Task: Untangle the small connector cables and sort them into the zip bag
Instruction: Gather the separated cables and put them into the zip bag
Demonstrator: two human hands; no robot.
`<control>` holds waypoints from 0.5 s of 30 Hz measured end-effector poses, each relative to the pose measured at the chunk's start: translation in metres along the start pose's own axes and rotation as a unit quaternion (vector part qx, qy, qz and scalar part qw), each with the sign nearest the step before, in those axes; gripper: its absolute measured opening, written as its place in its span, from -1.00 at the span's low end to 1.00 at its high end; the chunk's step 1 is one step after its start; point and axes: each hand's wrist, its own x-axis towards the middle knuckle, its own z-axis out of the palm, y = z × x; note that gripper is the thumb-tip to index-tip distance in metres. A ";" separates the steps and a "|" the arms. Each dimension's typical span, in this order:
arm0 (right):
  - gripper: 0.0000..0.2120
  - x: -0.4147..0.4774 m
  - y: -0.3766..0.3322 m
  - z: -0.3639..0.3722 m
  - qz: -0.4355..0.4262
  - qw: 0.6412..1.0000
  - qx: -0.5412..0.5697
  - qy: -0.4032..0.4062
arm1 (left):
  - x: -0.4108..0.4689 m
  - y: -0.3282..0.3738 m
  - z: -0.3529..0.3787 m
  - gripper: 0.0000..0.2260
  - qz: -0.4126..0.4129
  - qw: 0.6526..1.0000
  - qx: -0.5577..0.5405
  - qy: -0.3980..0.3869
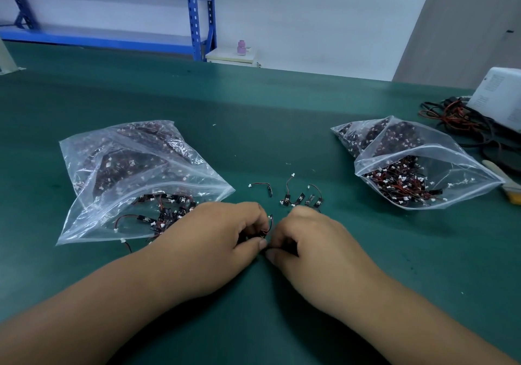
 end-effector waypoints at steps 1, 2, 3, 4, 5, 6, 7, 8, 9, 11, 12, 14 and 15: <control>-0.83 0.000 0.000 0.000 0.011 1.000 -0.001 -0.003 | 0.000 0.000 0.000 -0.78 -0.001 1.000 0.002 0.001; -0.82 0.000 0.001 -0.001 0.021 1.000 -0.002 -0.007 | 0.000 -0.001 0.000 -0.79 -0.003 1.000 0.006 0.002; -0.82 0.000 0.001 -0.001 0.027 1.000 -0.004 -0.011 | -0.001 -0.001 0.000 -0.80 -0.006 1.000 0.011 0.003; -0.81 -0.001 0.001 -0.002 0.033 0.999 -0.007 -0.015 | -0.001 -0.002 -0.001 -0.82 -0.009 1.000 0.017 0.005; -0.81 -0.002 0.000 -0.003 0.038 0.999 -0.010 -0.018 | -0.001 -0.003 -0.001 -0.85 -0.012 1.000 0.024 0.007; -0.80 -0.002 0.000 -0.004 0.042 0.999 -0.019 -0.020 | 0.000 -0.003 -0.001 -0.87 -0.016 0.999 0.029 0.010; -0.80 -0.003 -0.001 -0.005 0.045 0.998 -0.035 -0.017 | 0.000 -0.004 -0.001 -0.89 -0.019 0.999 0.034 0.013; -0.80 -0.004 0.000 -0.006 0.049 0.997 -0.055 -0.008 | 0.000 -0.005 -0.001 -0.89 -0.021 0.999 0.038 0.014; -0.80 -0.003 0.002 -0.008 0.058 0.996 -0.070 0.008 | 0.000 -0.005 -0.001 -0.90 -0.022 0.999 0.041 0.015; -0.77 -0.001 0.009 -0.012 0.089 0.992 -0.073 0.045 | 0.000 -0.006 -0.001 -0.90 -0.023 0.999 0.047 0.015; -0.76 0.001 0.013 -0.014 0.107 0.990 -0.062 0.061 | -0.001 -0.007 -0.001 -0.91 -0.023 0.998 0.049 0.015; -0.76 0.005 0.022 -0.017 0.140 0.986 -0.027 0.088 | -0.001 -0.007 0.000 -0.91 -0.022 0.998 0.051 0.013; -0.76 0.007 0.027 -0.016 0.153 0.983 -0.002 0.100 | 0.000 -0.007 0.000 -0.91 -0.022 0.998 0.051 0.013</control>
